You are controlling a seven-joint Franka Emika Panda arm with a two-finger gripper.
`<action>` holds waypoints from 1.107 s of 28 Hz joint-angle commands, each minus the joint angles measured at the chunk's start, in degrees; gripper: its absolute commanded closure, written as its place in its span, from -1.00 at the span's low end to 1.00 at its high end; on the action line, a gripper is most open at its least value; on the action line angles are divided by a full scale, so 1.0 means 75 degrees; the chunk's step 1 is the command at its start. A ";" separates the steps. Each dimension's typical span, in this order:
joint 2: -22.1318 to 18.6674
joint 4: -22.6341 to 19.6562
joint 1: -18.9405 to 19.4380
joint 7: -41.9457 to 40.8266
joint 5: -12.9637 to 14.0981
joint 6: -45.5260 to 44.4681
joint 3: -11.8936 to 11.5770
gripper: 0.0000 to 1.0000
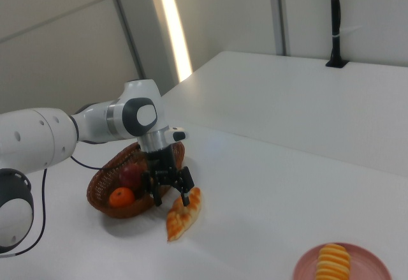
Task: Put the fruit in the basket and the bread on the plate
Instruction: 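Move the gripper to the braided bread roll and grasp it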
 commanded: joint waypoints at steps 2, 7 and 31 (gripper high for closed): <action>0.0134 -0.0109 0.0037 -0.0009 -0.0161 0.0397 -0.0043 -1.00; 0.0321 -0.0098 0.0037 0.0015 -0.0360 0.0491 -0.0043 -1.00; 0.0053 0.0195 -0.0688 -0.0008 -0.0104 0.0702 -0.0031 1.00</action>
